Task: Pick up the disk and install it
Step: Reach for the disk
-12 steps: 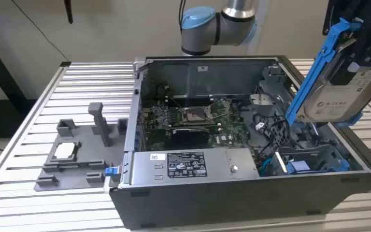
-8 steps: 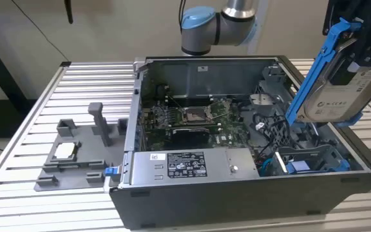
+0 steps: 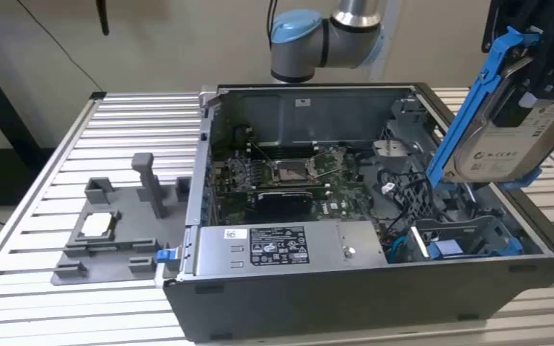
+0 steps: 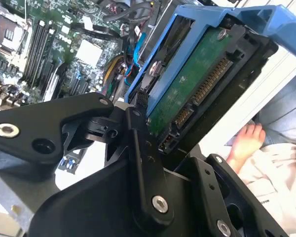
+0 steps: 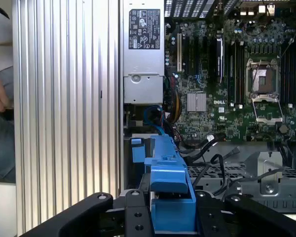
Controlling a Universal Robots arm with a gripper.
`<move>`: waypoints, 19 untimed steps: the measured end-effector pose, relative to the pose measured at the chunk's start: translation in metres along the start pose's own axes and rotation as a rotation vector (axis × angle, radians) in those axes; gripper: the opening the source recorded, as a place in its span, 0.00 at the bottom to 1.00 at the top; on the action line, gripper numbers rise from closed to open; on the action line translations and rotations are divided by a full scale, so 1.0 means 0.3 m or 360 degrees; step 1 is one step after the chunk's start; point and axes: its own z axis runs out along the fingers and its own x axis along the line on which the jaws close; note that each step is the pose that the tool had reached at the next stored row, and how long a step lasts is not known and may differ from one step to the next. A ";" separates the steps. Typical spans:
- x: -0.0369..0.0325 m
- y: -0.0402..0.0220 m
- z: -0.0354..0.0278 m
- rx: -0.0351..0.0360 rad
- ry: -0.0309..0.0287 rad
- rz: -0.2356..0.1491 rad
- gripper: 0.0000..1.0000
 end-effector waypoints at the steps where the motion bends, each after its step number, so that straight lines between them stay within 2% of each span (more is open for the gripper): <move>1: 0.000 0.000 0.001 0.0000 0.00001 0.0000 0.33; 5: 0.000 -0.001 0.016 0.0004 0.00000 0.0000 0.33; 9: 0.000 -0.002 0.033 0.0013 -0.00001 -0.0002 0.33; 14: -0.001 -0.007 0.056 0.0015 0.00006 -0.0004 0.33; 19: 0.000 -0.017 0.087 0.0016 0.00132 -0.0019 0.33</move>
